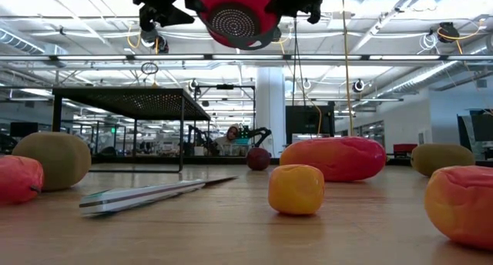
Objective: Pick & Place Fruit
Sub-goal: Put the red strainer bowl on the shelf
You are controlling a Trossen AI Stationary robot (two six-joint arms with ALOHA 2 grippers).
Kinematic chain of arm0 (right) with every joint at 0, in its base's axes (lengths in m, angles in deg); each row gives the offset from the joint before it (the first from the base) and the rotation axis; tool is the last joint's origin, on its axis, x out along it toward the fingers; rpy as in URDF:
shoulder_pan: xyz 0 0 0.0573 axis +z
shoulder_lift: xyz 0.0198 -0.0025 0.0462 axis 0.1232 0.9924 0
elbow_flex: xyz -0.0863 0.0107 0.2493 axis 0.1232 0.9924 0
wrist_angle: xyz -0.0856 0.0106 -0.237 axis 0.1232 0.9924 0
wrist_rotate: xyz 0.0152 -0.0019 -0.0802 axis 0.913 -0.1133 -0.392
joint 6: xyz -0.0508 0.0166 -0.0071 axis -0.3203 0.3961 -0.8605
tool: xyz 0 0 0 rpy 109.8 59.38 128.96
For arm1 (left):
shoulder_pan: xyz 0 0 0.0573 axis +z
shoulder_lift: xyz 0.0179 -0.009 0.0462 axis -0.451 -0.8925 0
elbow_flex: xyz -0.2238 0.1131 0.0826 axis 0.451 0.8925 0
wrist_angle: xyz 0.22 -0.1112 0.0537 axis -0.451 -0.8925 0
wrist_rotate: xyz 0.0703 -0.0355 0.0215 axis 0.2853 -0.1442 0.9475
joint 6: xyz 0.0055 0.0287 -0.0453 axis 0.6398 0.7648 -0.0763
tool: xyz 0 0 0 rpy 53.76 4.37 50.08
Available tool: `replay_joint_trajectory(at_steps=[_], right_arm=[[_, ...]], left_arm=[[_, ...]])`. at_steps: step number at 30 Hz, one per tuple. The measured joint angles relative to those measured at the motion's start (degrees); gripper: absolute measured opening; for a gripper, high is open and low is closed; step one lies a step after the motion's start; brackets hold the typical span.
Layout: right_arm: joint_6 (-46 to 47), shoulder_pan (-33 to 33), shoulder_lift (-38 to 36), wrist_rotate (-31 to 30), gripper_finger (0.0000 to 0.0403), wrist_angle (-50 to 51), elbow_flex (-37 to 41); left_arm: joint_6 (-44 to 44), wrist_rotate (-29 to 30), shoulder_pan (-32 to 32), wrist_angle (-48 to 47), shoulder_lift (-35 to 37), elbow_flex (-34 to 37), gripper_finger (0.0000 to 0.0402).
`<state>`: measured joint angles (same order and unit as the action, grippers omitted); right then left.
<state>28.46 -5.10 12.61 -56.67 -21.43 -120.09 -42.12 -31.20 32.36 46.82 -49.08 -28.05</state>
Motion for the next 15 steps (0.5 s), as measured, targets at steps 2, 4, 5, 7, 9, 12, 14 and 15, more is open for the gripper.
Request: replay_joint_trajectory(at_steps=[2, 4, 5, 7, 9, 12, 14, 15], right_arm=[[0.4, 0.0, 0.0, 0.0, 0.0000, 0.1, 0.0], [1.1, 0.1, 0.0, 0.2, 0.0000, 0.6, 0.0], [1.2, 0.2, 0.1, 0.2, 0.0000, 0.7, 0.0], [1.3, 0.2, 0.2, 0.2, 0.0000, 0.7, 0.0], [1.4, 0.2, 0.3, 0.3, 0.0000, 0.7, 0.0], [1.4, 0.3, 0.3, 0.6, 0.0000, 0.7, 0.0], [1.3, 0.3, 0.3, 2.2, 0.0004, 0.6, 0.0], [1.3, 0.3, 0.2, 3.4, 0.0007, 0.6, 0.0]], left_arm=[[0.2, -0.7, 0.6, 1.0, 0.0, 0.0, 0.0194], [0.1, -2.7, 1.3, 1.0, 0.0, 0.0, 0.0176], [0.1, -3.6, 1.7, 1.0, 0.0, 0.0, 0.0164], [0.0, -5.0, 2.1, 1.0, 0.0, 0.0, 0.0136], [-0.3, -6.3, 2.5, 1.0, 0.0, 0.0, 0.0103], [-0.4, -7.6, 2.9, 1.0, 0.0, 0.0, 0.0046], [-0.9, -7.8, 3.2, 1.1, 0.0, 0.0, 0.0016], [-0.8, -7.6, 3.2, 1.2, 0.1, 0.0, 0.0013]])
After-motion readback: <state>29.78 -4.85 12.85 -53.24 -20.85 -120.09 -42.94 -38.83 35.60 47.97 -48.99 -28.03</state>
